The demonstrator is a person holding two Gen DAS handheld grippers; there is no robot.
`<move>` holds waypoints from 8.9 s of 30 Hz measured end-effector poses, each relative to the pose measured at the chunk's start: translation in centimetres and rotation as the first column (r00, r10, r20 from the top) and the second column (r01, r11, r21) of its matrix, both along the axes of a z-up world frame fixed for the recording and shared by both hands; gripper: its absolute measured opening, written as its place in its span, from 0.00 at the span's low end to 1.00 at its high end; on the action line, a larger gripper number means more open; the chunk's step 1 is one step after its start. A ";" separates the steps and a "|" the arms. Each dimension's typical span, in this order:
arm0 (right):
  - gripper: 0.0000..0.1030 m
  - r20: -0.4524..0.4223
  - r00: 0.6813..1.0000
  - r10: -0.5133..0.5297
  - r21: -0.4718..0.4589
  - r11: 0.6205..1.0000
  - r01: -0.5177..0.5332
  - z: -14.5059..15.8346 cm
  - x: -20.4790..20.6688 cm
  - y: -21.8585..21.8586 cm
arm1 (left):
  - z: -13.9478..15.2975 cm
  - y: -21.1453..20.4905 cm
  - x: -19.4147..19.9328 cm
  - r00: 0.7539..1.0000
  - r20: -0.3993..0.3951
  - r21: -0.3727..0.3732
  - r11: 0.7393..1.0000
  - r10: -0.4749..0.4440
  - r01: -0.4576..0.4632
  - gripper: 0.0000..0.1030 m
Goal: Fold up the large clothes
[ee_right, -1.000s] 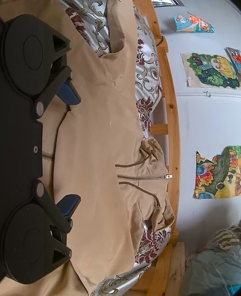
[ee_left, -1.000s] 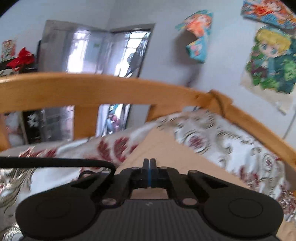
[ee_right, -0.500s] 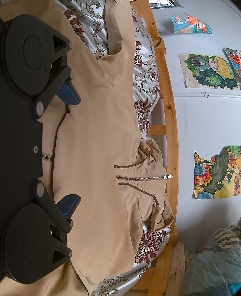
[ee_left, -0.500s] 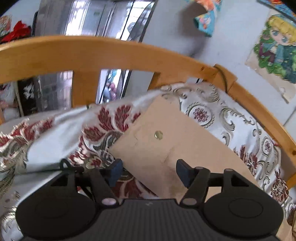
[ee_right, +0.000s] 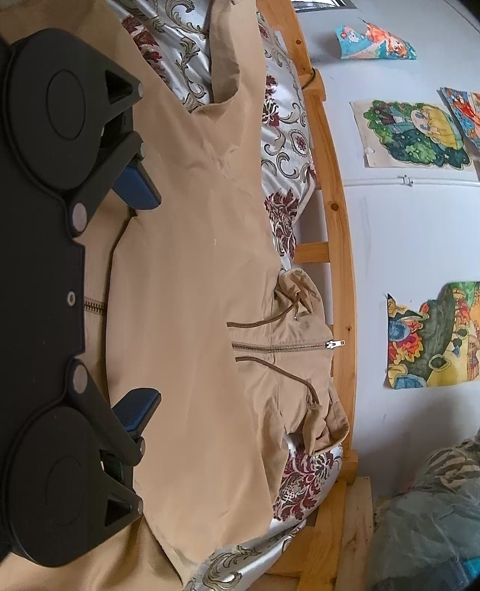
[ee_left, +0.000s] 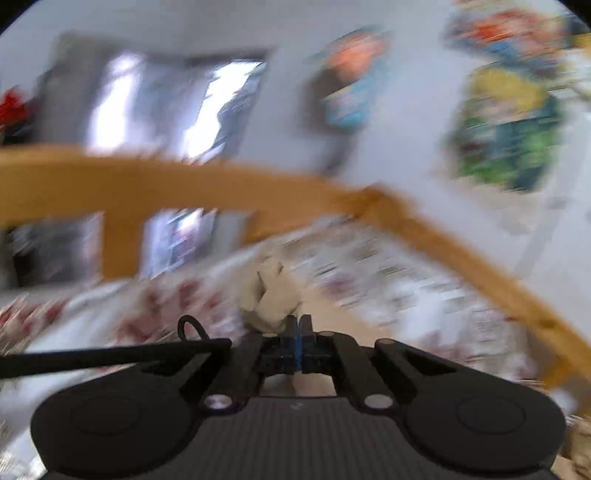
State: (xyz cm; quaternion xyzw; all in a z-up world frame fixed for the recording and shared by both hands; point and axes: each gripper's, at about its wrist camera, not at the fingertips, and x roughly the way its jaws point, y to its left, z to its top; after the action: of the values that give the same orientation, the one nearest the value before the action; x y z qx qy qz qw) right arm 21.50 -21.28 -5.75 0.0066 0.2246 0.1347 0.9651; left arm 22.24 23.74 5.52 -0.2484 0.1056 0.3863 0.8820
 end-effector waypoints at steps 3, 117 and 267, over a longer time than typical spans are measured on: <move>0.99 -0.011 1.000 -0.004 0.019 1.000 0.004 0.1 0.3 -0.3 | 2.6 -3.5 0.7 0.972 0.062 0.167 0.963 -0.226 0.213 0.00; 0.50 -0.104 0.973 -0.204 -0.286 0.944 0.167 0.0 9.1 -7.6 | -13.4 -21.2 12.4 0.557 -0.540 0.146 0.581 -0.631 0.801 0.89; 0.03 0.305 0.816 0.491 -0.876 0.482 0.037 1.8 3.6 -4.2 | -3.1 -16.2 24.3 0.350 0.292 -0.433 0.203 -0.890 0.878 0.81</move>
State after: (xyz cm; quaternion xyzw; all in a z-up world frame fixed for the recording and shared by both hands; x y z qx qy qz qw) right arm 25.13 -25.46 -3.93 -0.5348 -0.0098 0.1358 0.8339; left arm 46.56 7.54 2.45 -0.3674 0.3377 -0.2293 0.8357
